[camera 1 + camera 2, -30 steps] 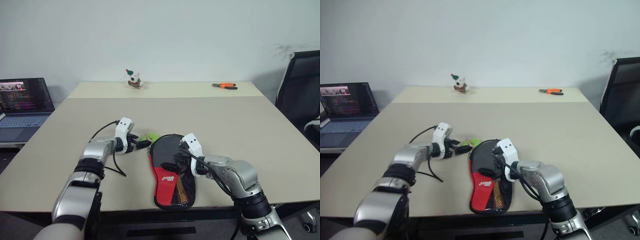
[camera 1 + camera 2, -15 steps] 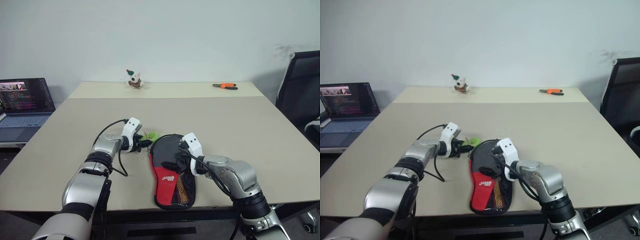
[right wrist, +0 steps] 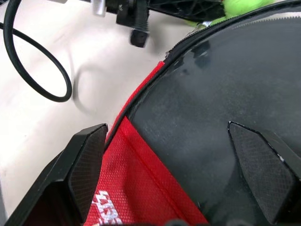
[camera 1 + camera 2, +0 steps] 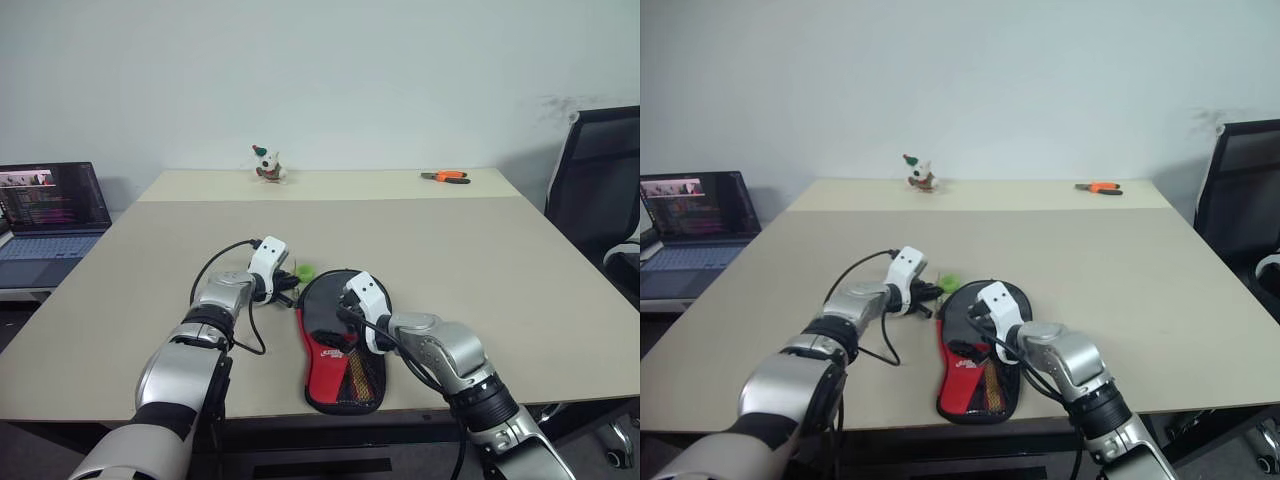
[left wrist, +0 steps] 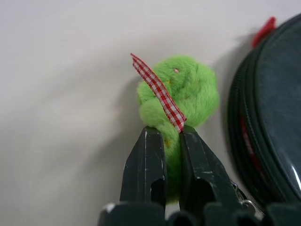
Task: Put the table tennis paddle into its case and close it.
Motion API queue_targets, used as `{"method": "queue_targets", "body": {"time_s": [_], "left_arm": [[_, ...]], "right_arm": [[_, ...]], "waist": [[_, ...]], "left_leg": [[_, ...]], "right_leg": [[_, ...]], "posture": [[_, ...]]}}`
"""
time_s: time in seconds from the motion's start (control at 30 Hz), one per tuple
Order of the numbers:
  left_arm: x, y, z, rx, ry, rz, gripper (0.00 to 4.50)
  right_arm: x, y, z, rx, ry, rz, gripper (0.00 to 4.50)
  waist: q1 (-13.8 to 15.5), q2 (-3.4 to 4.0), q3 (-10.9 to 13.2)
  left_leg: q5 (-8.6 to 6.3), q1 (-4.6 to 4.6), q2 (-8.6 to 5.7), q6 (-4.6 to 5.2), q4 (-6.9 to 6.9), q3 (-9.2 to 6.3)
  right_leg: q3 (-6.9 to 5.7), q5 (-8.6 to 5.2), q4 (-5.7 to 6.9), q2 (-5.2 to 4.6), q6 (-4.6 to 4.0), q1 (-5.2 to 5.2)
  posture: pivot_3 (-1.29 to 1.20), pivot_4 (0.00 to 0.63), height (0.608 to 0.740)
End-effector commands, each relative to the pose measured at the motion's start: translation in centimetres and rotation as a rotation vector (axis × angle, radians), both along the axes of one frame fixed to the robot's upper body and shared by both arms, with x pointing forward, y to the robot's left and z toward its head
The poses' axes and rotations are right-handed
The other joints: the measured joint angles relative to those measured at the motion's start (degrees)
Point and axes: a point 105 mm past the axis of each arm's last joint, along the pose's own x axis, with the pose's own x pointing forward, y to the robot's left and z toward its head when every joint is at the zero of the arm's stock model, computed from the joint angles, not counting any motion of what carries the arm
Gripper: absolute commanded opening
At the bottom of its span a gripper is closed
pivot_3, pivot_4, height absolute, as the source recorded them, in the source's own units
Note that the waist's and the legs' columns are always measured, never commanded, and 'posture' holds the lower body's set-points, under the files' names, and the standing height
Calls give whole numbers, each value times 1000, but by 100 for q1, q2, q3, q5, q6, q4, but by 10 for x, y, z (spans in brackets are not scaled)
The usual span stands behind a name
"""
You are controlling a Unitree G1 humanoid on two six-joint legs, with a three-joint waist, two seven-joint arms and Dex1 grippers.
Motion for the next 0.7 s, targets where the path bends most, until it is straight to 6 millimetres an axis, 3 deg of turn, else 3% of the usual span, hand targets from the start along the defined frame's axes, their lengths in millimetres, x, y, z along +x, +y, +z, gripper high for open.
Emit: {"method": "queue_targets", "body": {"time_s": [0.03, 0.47, 0.7], "left_arm": [[17, -6, 35, 90, -157, 60, 33], [24, -89, 68, 441, -434, -133, 33], [12, -130, 57, 695, -577, -363, 33]], "right_arm": [[4, -19, -34, -94, 86, -59, 4500], [-40, -41, -68, -214, 193, 8, 4500], [-56, -47, -72, -228, 217, -2, 4500]], "waist": [[-1, -1, -1], [43, -23, -18], [42, -22, -55]], "left_leg": [[5, 3, 0, 6, 2, 2], [4, -2, -7, 5, -11, 18], [-2, 1, -5, -1, -22, 16]], "right_leg": [[1, 8, -1, 1, 3, 3], [6, 20, -56, -4, 16, 19], [4, 20, -97, -5, 17, 38]], "posture": [[0, 150, 740], [0, 150, 740], [0, 150, 740]]}}
